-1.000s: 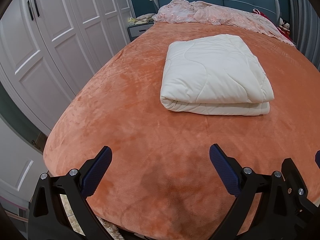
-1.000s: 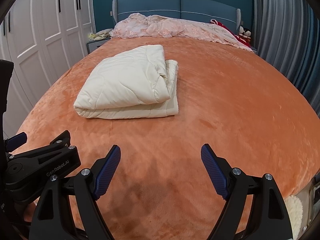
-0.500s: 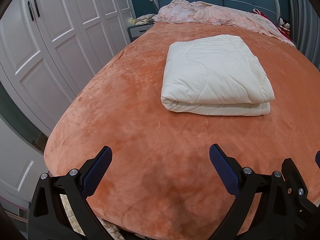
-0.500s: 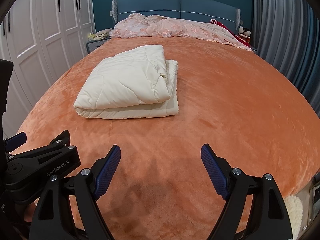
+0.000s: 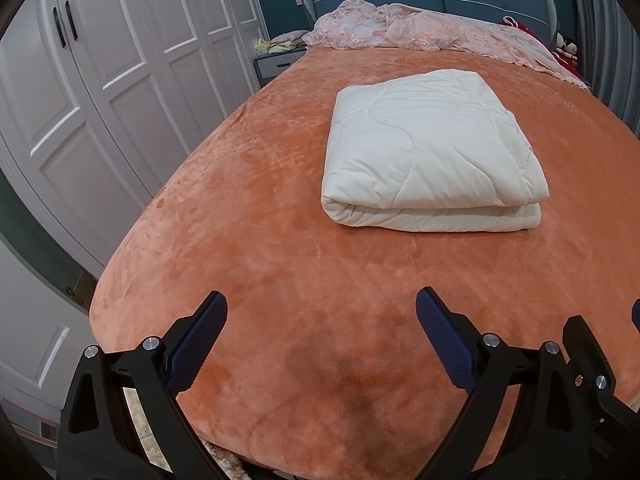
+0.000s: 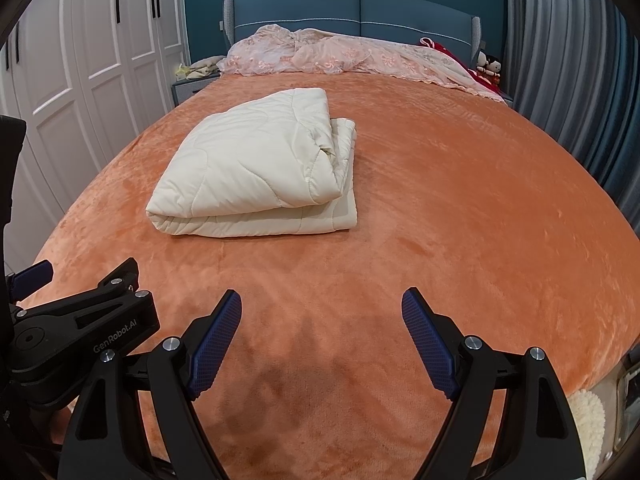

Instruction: Fold large clothes

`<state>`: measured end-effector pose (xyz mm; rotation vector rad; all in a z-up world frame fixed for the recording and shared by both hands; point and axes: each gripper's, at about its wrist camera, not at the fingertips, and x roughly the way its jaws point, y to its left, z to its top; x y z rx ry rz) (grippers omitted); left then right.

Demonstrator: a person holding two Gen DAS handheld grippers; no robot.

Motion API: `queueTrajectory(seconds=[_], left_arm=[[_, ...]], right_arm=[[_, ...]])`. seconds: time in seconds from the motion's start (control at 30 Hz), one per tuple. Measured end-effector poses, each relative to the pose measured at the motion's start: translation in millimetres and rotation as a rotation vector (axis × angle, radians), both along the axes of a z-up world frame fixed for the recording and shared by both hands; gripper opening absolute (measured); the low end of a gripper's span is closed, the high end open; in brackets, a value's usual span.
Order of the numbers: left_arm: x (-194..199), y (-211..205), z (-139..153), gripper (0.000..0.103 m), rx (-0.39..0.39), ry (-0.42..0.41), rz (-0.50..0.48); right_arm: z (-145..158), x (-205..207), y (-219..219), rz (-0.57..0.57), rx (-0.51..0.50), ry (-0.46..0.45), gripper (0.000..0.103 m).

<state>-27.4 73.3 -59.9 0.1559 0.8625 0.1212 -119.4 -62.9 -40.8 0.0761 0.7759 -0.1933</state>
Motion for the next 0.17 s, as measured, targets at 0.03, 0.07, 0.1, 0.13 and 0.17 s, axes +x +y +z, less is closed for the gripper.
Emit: queueTrajectory(seconds=[0.03,0.07,0.1,0.13,0.17], left_arm=[[0.4,-0.5,0.3,0.093,0.003,-0.003,0.002],[1.1,-0.3,-0.1,0.093,0.005,-0.003,0.001],[2.2,0.3,-0.6,0.093,0.004,0.002,-0.001],[3.0,0.6,-1.4,0.093,0.002,0.008,-0.003],[3.7,1.4,-2.2,0.093,0.001,0.01,-0.003]], right_arm=[[0.1,0.1,0.2,0.001,-0.002,0.0,0.081],[0.0,0.8,1.0,-0.001,-0.003,0.0,0.081],[0.1,0.8,0.9,-0.001,-0.004,0.0,0.081],[-0.4,-0.4,1.4,-0.002,-0.004,0.003,0.081],[-0.2,0.7,1.0,-0.002,-0.001,0.005,0.081]])
